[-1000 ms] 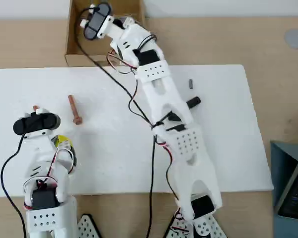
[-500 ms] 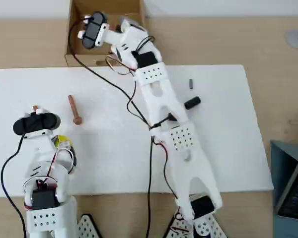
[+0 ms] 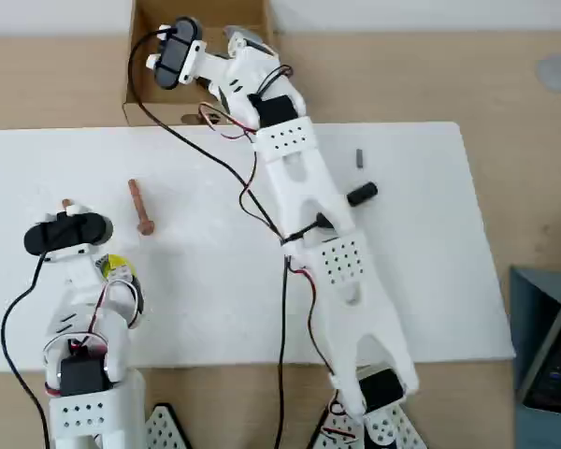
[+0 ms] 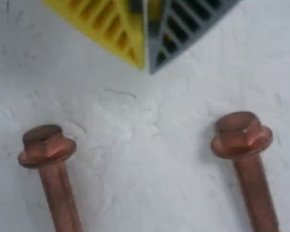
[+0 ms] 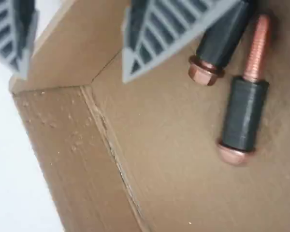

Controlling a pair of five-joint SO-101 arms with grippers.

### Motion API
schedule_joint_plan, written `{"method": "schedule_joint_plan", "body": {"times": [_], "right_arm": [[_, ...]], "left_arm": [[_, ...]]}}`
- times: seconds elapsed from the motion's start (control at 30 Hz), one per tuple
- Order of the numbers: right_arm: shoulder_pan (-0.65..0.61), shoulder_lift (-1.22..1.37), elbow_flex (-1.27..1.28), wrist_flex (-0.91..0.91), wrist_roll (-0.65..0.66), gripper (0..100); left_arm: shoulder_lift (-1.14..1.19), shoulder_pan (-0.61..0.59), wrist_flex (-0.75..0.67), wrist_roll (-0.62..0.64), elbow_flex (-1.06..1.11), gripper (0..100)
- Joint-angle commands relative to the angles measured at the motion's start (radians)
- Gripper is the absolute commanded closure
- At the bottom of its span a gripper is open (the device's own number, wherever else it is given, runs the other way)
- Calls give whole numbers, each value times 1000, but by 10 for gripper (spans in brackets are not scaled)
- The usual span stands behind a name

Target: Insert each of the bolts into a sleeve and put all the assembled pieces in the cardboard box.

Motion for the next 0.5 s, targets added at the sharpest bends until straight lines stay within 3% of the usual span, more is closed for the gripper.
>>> {"method": "schedule_joint_plan", "body": {"times": [0.0, 0.13, 0.23, 0.3, 0.47], "right_arm": [[-2, -24, -125, 37, 11, 850], [-2, -24, -285, 203, 8, 867], [-1, -24, -438, 374, 6, 950], [4, -39, -440, 445, 5, 992], [10, -183, -426, 565, -101, 990]], "left_arm": [[-7, -9, -14, -2, 9, 999], [-7, -9, -14, -2, 9, 999], [-7, -9, -14, -2, 9, 999], [-7, -9, -14, -2, 9, 999], [-7, -9, -14, -2, 9, 999]]}}
